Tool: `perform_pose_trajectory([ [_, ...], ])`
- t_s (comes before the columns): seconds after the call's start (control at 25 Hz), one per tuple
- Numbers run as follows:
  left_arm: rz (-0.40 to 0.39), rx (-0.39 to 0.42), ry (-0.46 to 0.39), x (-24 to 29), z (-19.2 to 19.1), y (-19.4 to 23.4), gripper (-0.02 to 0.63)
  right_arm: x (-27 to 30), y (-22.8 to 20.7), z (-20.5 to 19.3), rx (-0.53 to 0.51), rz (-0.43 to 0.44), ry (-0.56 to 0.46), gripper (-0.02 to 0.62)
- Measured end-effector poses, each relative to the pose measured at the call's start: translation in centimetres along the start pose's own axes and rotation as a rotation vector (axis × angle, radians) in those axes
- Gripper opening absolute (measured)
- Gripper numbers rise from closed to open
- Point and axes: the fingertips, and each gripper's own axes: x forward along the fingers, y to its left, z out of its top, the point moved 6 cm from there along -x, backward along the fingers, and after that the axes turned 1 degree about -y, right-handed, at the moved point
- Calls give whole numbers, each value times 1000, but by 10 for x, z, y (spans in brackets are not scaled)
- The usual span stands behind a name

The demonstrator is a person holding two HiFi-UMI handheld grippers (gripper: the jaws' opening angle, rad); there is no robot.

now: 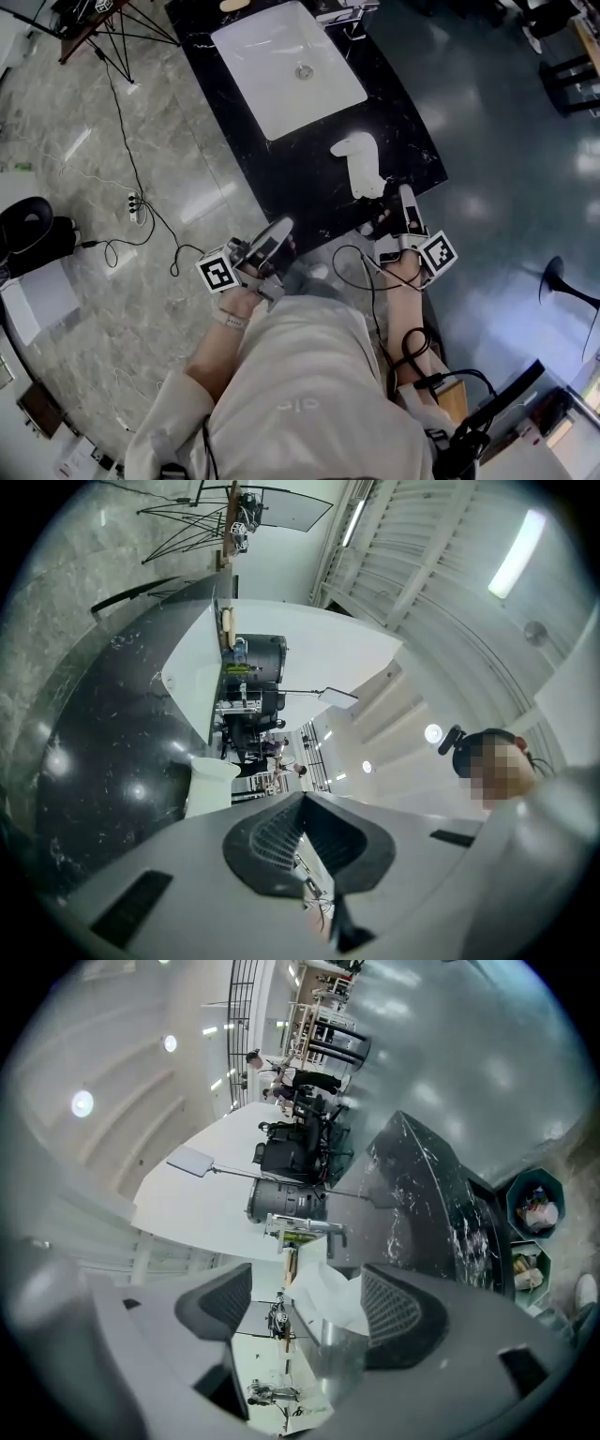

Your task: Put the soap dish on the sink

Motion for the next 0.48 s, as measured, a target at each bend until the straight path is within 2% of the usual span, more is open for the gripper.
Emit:
perform_pose_trajectory([
  [0.2, -23, 15, 44, 6, -27, -12, 8, -33, 18, 1, -33, 140, 11, 350],
  [0.32, -35, -30, 72, 12, -44, -15, 6, -54, 29, 2, -56, 214, 3, 350],
  [0.48, -69, -37, 114, 25, -71, -20, 6, -86, 38, 6, -87, 299, -2, 350],
])
